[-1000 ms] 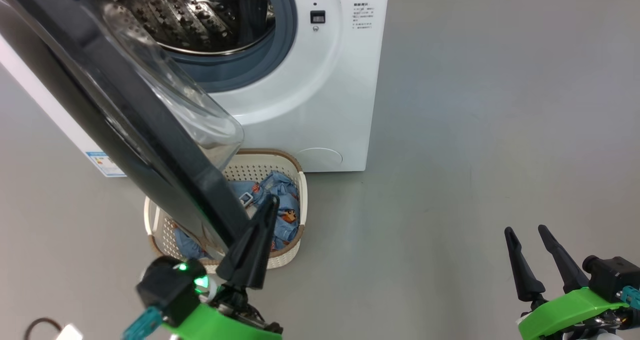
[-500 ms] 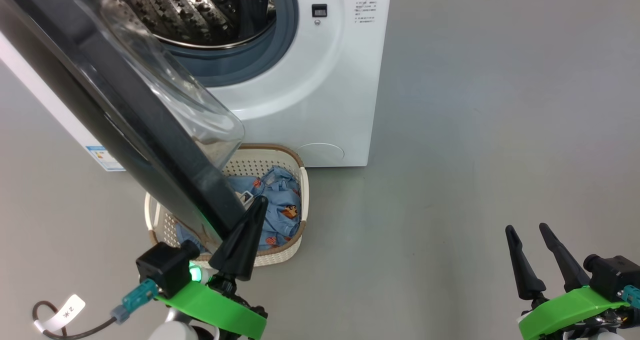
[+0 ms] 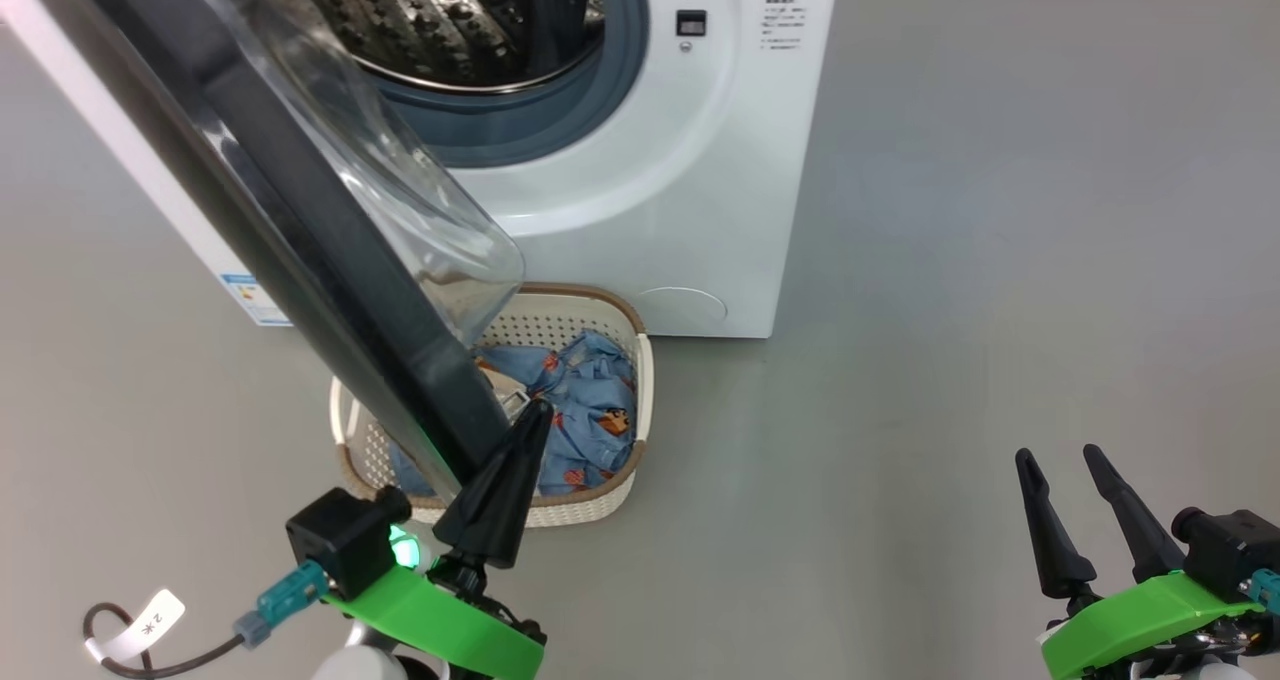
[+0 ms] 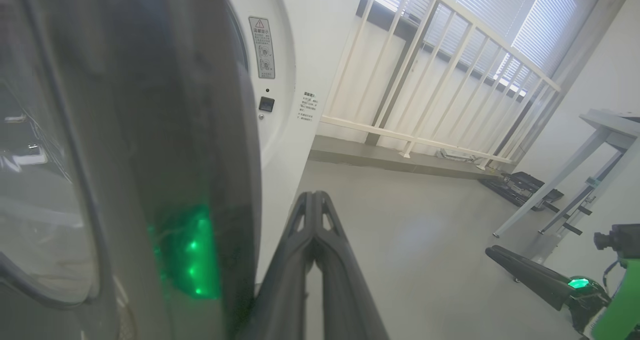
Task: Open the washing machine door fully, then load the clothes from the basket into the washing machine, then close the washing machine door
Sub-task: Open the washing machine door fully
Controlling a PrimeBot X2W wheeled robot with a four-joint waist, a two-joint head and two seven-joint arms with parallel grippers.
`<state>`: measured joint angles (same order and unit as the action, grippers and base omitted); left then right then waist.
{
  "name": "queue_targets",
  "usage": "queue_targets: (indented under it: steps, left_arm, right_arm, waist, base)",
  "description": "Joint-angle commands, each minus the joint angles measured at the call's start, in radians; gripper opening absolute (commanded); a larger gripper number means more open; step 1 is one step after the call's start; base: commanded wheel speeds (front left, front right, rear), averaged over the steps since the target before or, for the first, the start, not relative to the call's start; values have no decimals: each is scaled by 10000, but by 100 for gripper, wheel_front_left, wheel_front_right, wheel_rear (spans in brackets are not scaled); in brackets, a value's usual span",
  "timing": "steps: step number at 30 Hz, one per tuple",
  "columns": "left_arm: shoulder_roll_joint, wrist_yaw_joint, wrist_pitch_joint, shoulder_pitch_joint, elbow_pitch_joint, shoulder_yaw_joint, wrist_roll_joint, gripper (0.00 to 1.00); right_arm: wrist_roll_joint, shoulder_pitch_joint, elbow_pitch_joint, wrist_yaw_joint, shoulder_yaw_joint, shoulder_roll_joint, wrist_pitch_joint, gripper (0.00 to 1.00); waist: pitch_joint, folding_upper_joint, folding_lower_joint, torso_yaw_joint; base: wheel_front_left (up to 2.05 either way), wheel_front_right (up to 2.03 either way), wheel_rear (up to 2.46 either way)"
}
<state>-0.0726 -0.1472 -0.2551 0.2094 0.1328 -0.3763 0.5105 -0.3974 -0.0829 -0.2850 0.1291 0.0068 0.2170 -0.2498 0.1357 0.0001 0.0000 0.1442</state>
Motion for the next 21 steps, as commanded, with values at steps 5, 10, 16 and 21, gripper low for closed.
queue_targets:
  steps: [5, 10, 16, 21]
  left_arm:
    - [-445, 165, -67, 103, -58, 948, 37, 0]
    - [-459, 165, -67, -199, -152, 1025, 0, 0]
    - [-534, 165, -67, -597, -280, 1089, -108, 0]
    - [-572, 165, -67, -963, -422, 1386, -250, 0]
  right_arm:
    - [101, -228, 241, 16, 293, 195, -120, 100]
    - [83, -198, 229, 16, 357, 227, -120, 100]
    - [46, -200, 178, 16, 465, 313, -120, 100]
    - [39, -193, 151, 16, 532, 339, -120, 100]
  waist:
    - [-121, -1, 0, 357]
    - [-165, -1, 0, 667]
    - [-211, -1, 0, 1123]
    - [-229, -1, 0, 1453]
  base:
    - [0, 0, 0]
    - [0, 0, 0]
    - [0, 0, 0]
    - [0, 0, 0]
